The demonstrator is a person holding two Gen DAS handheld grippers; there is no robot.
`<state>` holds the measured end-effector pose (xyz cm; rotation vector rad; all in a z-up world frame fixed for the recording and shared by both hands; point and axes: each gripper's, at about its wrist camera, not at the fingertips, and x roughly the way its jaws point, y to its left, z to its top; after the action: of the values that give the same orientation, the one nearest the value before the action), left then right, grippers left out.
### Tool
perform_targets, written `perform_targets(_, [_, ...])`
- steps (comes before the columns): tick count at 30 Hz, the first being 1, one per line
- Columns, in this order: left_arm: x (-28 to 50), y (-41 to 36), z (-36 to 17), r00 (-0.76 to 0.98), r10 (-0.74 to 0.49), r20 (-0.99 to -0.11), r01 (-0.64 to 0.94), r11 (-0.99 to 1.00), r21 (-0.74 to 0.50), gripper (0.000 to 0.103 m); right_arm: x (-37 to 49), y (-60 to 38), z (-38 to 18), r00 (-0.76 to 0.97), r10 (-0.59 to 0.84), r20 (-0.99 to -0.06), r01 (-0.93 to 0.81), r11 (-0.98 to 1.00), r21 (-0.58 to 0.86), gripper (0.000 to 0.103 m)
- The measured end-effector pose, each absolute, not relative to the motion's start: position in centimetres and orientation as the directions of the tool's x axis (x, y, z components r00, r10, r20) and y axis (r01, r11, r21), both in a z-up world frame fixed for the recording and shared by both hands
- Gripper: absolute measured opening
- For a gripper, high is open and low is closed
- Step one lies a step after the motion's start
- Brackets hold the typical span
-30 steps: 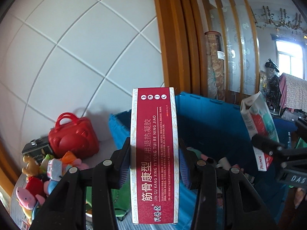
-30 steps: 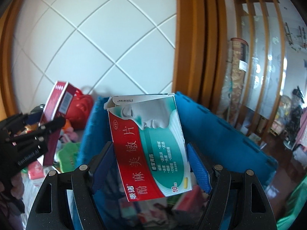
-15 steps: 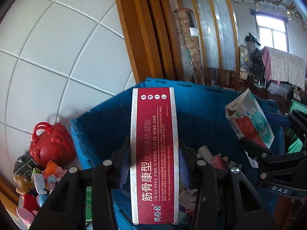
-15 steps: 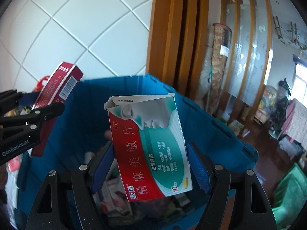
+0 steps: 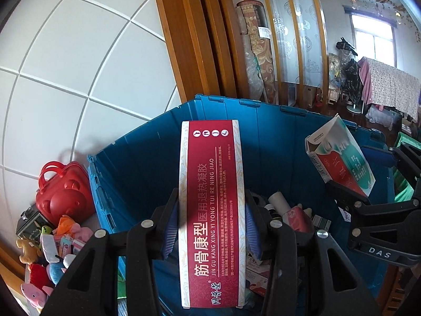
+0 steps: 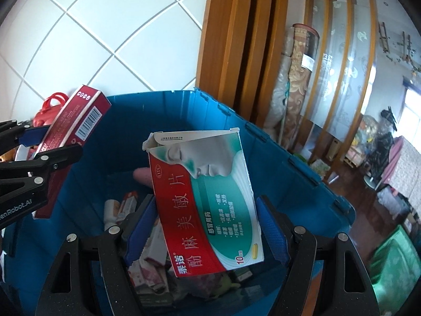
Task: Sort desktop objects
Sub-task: 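Open both tools to drop the two boxes into the bin, then move both tools back from the bin to the table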
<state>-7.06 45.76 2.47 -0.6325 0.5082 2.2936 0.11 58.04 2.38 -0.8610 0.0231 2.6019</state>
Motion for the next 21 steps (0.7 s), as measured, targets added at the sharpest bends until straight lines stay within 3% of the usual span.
perform_targets(3, [-7.2, 45.8, 2.5, -0.637, 0.52, -0.569, -0.712, -0.68, 0.175, 0.052, 0.0, 58.0, 2.4, -0.727, 0.375, -0.575, -0.383, -0.917, -0.114, 0.077])
perform_targets(5, [-7.1, 45.7, 2.5, -0.642, 0.522, -0.561, -0.71, -0.681, 0.179, 0.069, 0.0, 58.0, 2.5, -0.726, 0.382, -0.572, -0.389, -0.914, -0.116, 0.078])
perform_targets(13, [-7.1, 45.0, 2.7, -0.641, 0.542, -0.544, -0.713, -0.683, 0.159, 0.079, 0.4, 57.7, 2.6, -0.72, 0.405, -0.563, -0.408, -0.904, -0.128, 0.103])
perform_targets(17, [-6.9, 44.1, 3.0, -0.658, 0.538, -0.527, -0.697, -0.7, 0.155, 0.09, 0.6, 57.5, 2.8, -0.718, 0.411, -0.562, -0.414, -0.901, -0.131, 0.103])
perform_targets(21, [-6.9, 42.4, 3.4, -0.669, 0.536, -0.515, -0.677, -0.725, 0.125, 0.092, 0.6, 56.9, 3.2, -0.724, 0.386, -0.572, -0.405, -0.909, -0.101, 0.103])
